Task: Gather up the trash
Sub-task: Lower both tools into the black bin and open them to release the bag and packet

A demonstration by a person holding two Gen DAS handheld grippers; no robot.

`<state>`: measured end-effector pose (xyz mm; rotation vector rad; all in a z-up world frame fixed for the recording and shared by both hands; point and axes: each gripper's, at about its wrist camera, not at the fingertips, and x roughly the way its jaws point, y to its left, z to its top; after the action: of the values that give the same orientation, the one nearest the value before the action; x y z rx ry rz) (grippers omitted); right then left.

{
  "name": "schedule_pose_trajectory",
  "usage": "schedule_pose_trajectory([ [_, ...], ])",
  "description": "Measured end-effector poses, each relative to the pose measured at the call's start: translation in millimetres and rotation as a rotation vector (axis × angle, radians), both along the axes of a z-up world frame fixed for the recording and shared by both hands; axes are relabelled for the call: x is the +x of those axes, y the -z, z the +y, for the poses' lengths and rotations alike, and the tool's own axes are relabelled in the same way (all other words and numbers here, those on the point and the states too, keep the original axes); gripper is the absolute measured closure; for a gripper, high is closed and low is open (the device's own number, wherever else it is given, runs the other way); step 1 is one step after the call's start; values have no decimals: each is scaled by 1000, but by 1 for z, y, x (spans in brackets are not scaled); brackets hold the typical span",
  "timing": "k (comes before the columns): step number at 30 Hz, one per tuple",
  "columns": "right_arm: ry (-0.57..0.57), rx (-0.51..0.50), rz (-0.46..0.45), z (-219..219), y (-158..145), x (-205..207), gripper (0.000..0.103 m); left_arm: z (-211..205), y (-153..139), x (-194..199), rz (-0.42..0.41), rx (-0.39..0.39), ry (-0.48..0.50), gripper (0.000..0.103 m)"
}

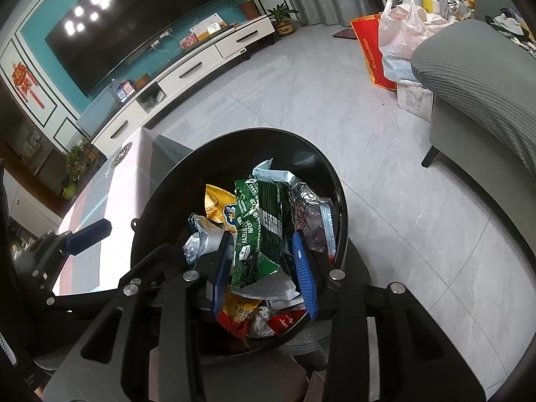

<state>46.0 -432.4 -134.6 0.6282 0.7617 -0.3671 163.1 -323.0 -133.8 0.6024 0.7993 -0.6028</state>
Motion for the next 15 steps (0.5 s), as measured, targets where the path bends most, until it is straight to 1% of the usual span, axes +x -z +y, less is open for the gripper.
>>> schedule_pose_trajectory([
  [2, 2, -1, -3, 0, -2, -1, 63, 2, -3, -1, -3, -5, 0, 14],
  [3, 3, -3, -5, 0, -3, -2, 59, 3, -5, -1, -5, -7, -2, 13],
  [5, 7, -4, -10, 1, -6, -4, 54, 5, -8, -2, -9, -12, -5, 9],
  [10, 21, -6, -23, 1, -16, -9, 43, 13, -18, -3, -12, -29, -15, 5],
  [11, 23, -6, -25, 2, -17, -11, 39, 15, -20, -4, -13, -33, -17, 4],
  [12, 25, -7, -25, 2, -19, -11, 33, 17, -22, -5, -13, -39, -19, 3],
  [13, 30, -12, -23, 2, -22, -13, 30, 19, -25, -6, -12, -44, -20, 3],
  [15, 43, -17, -9, 1, -25, -17, 21, 25, -31, -9, -6, -52, -24, 3],
])
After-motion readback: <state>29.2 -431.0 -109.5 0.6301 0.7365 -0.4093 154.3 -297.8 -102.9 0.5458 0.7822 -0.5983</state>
